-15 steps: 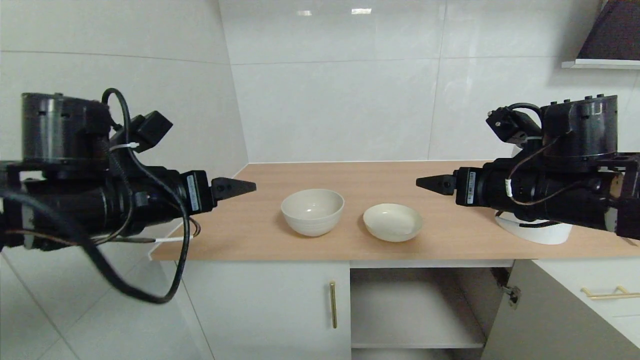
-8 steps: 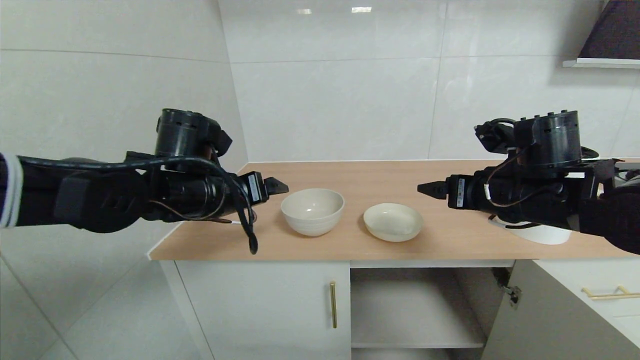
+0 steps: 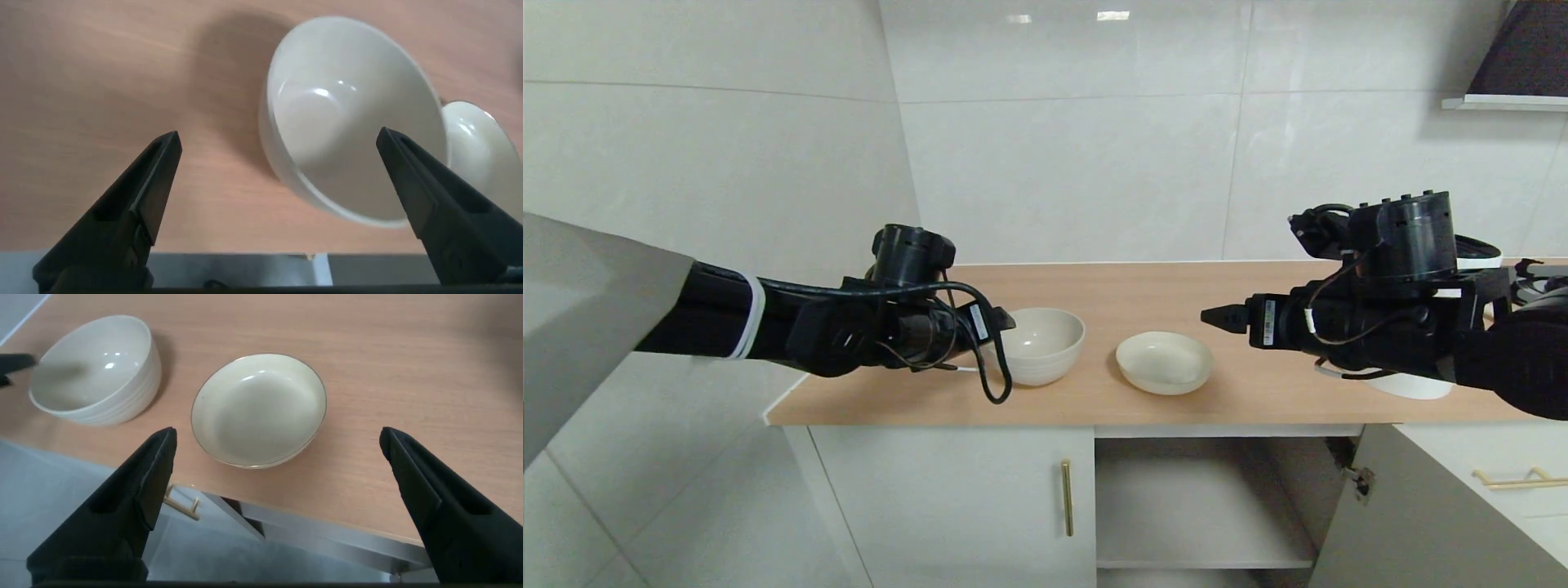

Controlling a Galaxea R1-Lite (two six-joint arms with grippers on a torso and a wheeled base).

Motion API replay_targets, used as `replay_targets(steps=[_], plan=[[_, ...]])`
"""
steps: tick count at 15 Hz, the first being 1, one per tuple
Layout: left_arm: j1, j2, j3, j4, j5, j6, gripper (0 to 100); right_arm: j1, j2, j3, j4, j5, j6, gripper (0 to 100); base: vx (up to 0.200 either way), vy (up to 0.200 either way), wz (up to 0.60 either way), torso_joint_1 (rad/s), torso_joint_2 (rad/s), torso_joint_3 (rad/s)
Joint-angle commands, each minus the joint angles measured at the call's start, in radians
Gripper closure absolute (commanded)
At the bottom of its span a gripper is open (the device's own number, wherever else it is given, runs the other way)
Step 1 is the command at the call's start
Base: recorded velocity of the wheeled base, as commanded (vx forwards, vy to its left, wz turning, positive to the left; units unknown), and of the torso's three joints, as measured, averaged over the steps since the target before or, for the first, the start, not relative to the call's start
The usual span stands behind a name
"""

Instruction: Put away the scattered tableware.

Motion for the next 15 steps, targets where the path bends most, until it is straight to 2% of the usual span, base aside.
replay_targets(steps=[1, 7, 8, 15], plan=[[-0.004, 0.043, -0.022, 0.001, 0.001, -0.012, 0, 0.001, 0.003, 0.001, -0.001, 0.0, -0.001, 0, 0.0, 0.0, 0.0, 0.0, 0.0, 0.0], [-0.004, 0.062, -0.022, -0.001, 0.0, -0.016, 0, 0.001, 0.002, 0.004, -0.001, -0.006, -0.001, 0, 0.0, 0.0, 0.0, 0.0, 0.0, 0.0], [-0.004, 0.063, -0.022, -0.001, 0.0, -0.016, 100, 0.001, 0.002, 0.001, -0.001, -0.008, -0.001, 0, 0.0, 0.0, 0.0, 0.0, 0.0, 0.0], [-0.003, -0.044, 0.021, 0.005, 0.018, -0.016, 100, -0.001, 0.0, -0.008, 0.003, -0.012, -0.002, 0, 0.0, 0.0, 0.0, 0.0, 0.0, 0.0]])
